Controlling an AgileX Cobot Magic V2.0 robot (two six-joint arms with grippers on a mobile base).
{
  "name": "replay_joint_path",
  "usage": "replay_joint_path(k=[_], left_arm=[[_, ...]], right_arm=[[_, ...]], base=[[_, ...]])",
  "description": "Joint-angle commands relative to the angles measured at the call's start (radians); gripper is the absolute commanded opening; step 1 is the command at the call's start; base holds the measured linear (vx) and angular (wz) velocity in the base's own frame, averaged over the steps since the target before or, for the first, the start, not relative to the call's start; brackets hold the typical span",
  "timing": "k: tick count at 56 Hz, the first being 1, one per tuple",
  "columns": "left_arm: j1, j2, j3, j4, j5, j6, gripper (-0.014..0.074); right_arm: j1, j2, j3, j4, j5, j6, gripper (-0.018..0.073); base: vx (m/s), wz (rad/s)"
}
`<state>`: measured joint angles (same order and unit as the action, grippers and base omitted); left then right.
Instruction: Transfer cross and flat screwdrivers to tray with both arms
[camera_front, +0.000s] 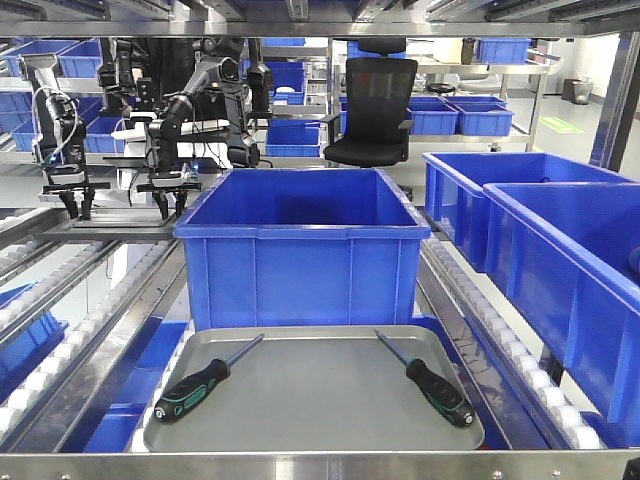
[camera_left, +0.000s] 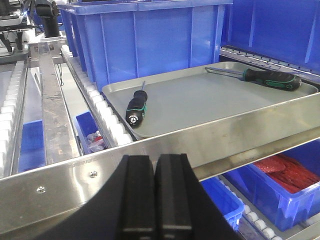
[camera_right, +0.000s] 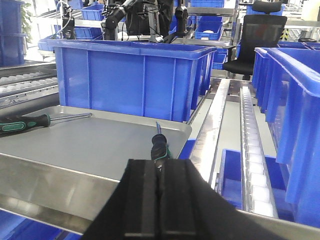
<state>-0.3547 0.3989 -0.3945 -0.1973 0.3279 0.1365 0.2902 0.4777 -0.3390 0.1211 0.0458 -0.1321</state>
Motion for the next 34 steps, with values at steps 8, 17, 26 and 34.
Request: replay_joint_path(k=[8, 17, 26, 34], left_arm=[[-0.003, 0.004, -0.029, -0.01, -0.079, -0.007, 0.0], [0.025, -0.022, 0.036, 0.072, -0.185, 0.049, 0.0], [0.21, -0.153, 0.239, 0.069, -0.464, 0.047, 0.0], [0.325, -0.31, 0.38, 0.096, -0.489, -0.016, 0.0]], right_arm=[[-0.004, 0.004, -0.03, -0.003, -0.088, -0.001, -0.0008], [-0.004, 0.004, -0.03, -0.003, -0.088, -0.001, -0.0008], [-0.004, 0.004, -0.03, -0.003, -0.088, -0.001, -0.0008], [-0.004, 0.004, -0.03, -0.003, -0.087, -0.001, -0.0008]], base=[[0.0, 0.0], [0.0, 0.0], [0.0, 0.01], [0.0, 0.0]])
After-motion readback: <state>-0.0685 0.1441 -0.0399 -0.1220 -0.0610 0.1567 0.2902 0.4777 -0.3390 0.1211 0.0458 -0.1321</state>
